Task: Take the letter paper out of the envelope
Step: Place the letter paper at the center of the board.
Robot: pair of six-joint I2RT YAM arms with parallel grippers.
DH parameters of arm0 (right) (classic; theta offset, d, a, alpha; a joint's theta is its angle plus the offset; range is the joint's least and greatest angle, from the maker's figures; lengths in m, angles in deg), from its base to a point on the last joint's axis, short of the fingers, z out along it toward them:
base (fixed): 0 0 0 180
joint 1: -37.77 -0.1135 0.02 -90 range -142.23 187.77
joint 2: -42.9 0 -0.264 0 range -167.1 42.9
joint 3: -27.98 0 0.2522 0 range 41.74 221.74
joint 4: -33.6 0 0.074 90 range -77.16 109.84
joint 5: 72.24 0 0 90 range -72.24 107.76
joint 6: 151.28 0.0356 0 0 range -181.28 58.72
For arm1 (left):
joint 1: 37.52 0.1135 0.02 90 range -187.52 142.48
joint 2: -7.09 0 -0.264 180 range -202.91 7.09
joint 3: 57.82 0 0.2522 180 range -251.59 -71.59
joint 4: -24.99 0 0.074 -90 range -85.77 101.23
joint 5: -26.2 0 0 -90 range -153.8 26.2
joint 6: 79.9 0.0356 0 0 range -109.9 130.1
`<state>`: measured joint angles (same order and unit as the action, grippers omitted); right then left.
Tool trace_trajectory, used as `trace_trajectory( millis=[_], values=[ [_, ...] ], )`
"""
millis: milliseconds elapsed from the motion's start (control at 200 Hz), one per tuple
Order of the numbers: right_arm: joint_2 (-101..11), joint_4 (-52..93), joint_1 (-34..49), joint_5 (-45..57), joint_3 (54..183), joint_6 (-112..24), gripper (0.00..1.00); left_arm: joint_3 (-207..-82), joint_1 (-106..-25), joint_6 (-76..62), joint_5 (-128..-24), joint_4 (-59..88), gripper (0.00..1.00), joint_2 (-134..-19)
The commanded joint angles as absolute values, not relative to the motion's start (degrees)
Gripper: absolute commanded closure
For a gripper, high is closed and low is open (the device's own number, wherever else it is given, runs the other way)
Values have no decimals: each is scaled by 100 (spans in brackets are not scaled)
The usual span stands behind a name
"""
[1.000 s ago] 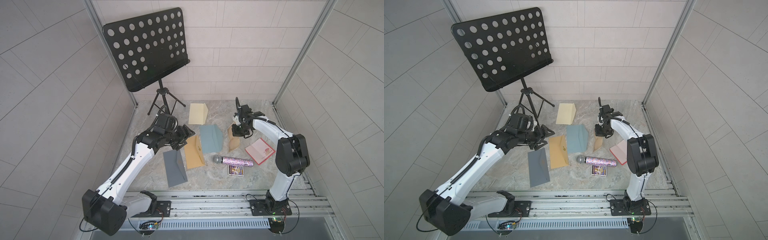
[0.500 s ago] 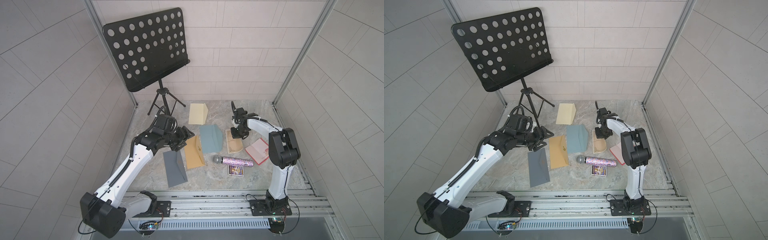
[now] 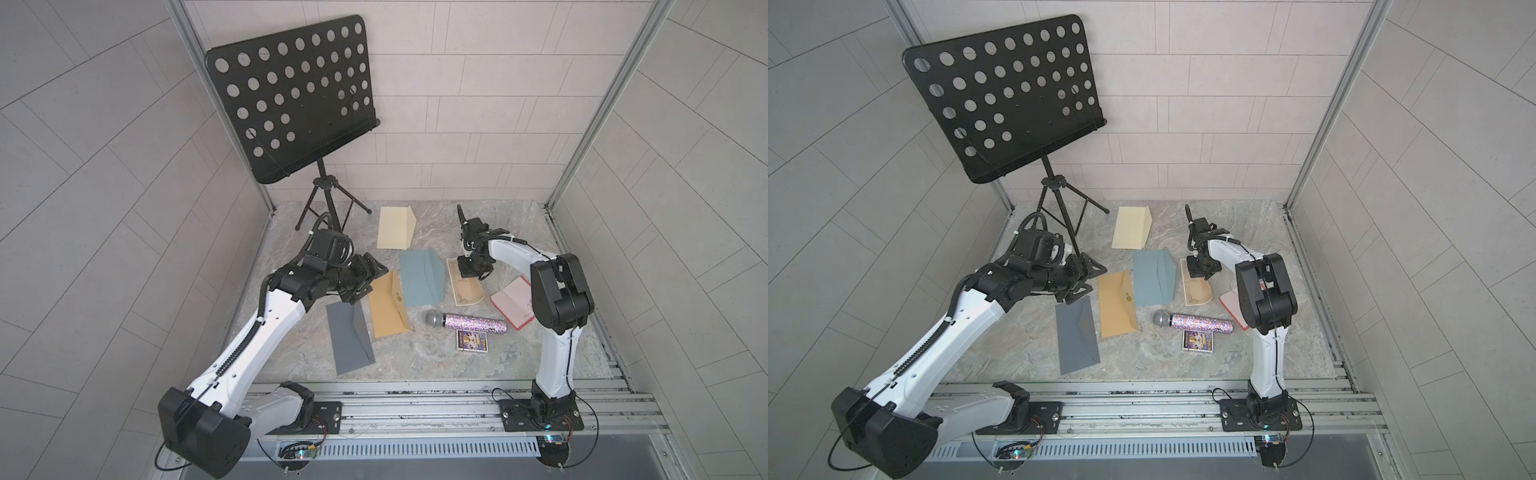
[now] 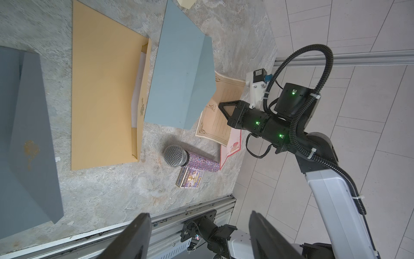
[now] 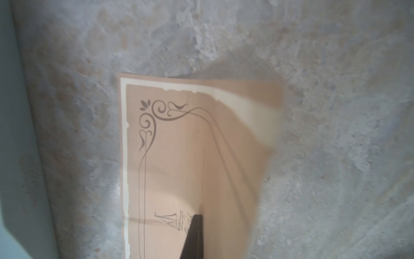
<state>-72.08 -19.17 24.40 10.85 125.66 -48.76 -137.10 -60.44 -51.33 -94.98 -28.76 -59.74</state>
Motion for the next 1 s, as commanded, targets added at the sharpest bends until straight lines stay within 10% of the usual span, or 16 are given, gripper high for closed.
trace_trajectory(
  millis=[0, 200, 415, 990],
  values=[
    [-7266, -1792, 2590, 552, 12489, -4671, 100, -13619, -6064, -5056, -9430, -3001, 24, -5856],
    [-7224, -1739, 2842, 178, 12480, -4616, 93, -13648, -6071, -5028, -9421, -3044, 24, -5865],
    [-7105, -1804, 2932, 203, 12290, -4578, 65, -13710, -6064, -5020, -9421, -3035, 24, -5902],
    [-6594, -2074, 3025, 624, 12313, -4302, 42, -13751, -6064, -5028, -9463, -2947, 24, -5953]
  ],
)
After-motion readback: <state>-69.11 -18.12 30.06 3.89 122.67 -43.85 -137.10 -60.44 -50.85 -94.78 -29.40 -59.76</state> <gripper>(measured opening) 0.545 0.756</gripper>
